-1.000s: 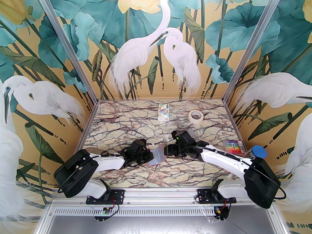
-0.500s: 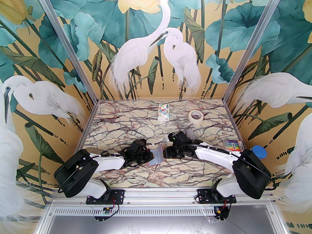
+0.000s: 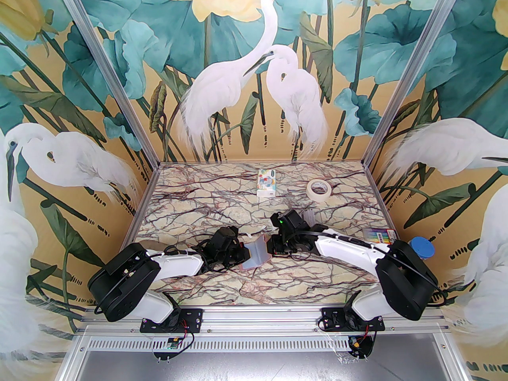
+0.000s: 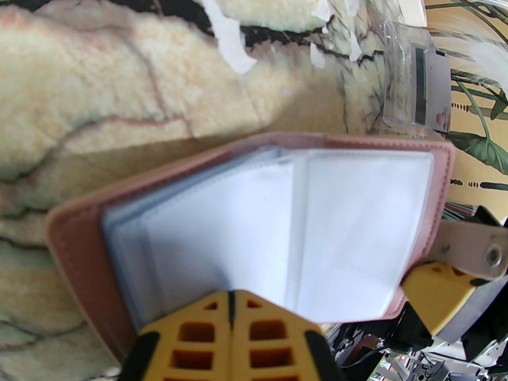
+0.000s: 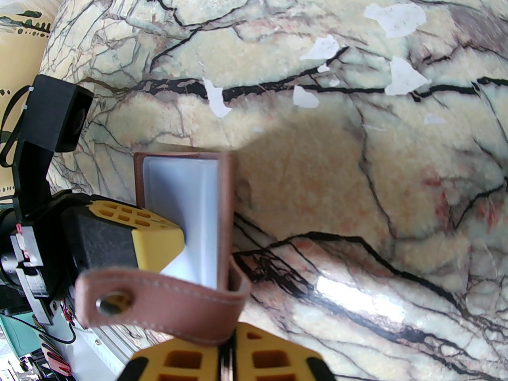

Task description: Put the credit cards into the card holder

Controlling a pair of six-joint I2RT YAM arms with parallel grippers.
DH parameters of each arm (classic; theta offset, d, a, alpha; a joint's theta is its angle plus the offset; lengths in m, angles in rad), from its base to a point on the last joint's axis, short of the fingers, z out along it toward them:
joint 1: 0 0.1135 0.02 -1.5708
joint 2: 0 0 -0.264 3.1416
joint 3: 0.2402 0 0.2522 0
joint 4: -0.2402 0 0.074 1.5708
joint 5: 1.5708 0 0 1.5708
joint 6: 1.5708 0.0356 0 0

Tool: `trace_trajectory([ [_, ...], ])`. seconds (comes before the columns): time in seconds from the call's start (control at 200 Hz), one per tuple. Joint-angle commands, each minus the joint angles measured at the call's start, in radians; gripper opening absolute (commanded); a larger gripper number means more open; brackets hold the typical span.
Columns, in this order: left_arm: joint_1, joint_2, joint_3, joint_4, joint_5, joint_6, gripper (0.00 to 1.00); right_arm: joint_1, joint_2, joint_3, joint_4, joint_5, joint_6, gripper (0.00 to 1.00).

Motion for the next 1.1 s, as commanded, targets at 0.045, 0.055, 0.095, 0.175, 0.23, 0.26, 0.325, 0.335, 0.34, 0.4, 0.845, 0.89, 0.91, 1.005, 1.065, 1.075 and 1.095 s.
trace_trajectory([
  [0.045, 0.001, 0.056, -0.035, -0.102, -0.062, -0.008, 0.01, 0.008, 0.012, -0.002, 0.099, -0.075, 0.028, 0.00],
  [0.055, 0.001, 0.056, -0.035, -0.102, -0.062, -0.008, 0.01, 0.009, 0.010, -0.004, 0.105, -0.080, 0.030, 0.00],
  [0.095, 0.001, 0.056, -0.036, -0.101, -0.061, -0.010, 0.01, 0.009, 0.004, -0.009, 0.121, -0.089, 0.035, 0.00],
  [0.175, 0.001, 0.054, -0.039, -0.099, -0.065, -0.010, 0.01, 0.009, -0.005, -0.025, 0.164, -0.112, 0.054, 0.00],
  [0.23, 0.001, 0.053, -0.040, -0.097, -0.066, -0.012, 0.01, 0.009, 0.001, -0.035, 0.184, -0.129, 0.069, 0.00],
  [0.26, 0.002, 0.055, -0.039, -0.098, -0.066, -0.012, 0.01, 0.010, 0.008, -0.041, 0.196, -0.135, 0.078, 0.00],
  [0.325, 0.001, 0.056, -0.039, -0.097, -0.066, -0.012, 0.01, 0.016, 0.025, -0.050, 0.217, -0.139, 0.093, 0.00],
  [0.335, 0.001, 0.056, -0.039, -0.096, -0.066, -0.014, 0.01, 0.018, 0.028, -0.051, 0.220, -0.140, 0.095, 0.00],
  [0.34, 0.001, 0.056, -0.039, -0.097, -0.066, -0.014, 0.02, 0.018, 0.029, -0.051, 0.221, -0.140, 0.096, 0.00],
  [0.4, 0.001, 0.053, -0.041, -0.096, -0.068, -0.015, 0.03, 0.026, 0.042, -0.056, 0.233, -0.136, 0.103, 0.00],
  [0.845, 0.004, -0.162, -0.012, -0.335, -0.137, 0.020, 0.33, 0.031, 0.012, -0.041, 0.161, -0.047, 0.078, 0.00],
  [0.89, 0.006, -0.211, -0.006, -0.400, -0.165, 0.027, 0.33, 0.031, 0.003, -0.043, 0.159, -0.044, 0.082, 0.00],
  [0.91, 0.006, -0.230, -0.002, -0.429, -0.178, 0.030, 0.33, 0.032, -0.002, -0.044, 0.158, -0.043, 0.084, 0.00],
  [1.005, 0.012, -0.314, 0.016, -0.553, -0.221, 0.044, 0.34, 0.033, -0.025, -0.053, 0.155, -0.032, 0.090, 0.00],
  [1.065, 0.016, -0.364, 0.018, -0.588, -0.225, 0.044, 0.34, 0.032, -0.038, -0.053, 0.148, -0.028, 0.091, 0.00],
  [1.075, 0.016, -0.373, 0.019, -0.590, -0.224, 0.045, 0.34, 0.032, -0.040, -0.053, 0.146, -0.027, 0.091, 0.00],
  [1.095, 0.017, -0.388, 0.019, -0.594, -0.217, 0.046, 0.34, 0.032, -0.042, -0.052, 0.146, -0.028, 0.091, 0.00],
])
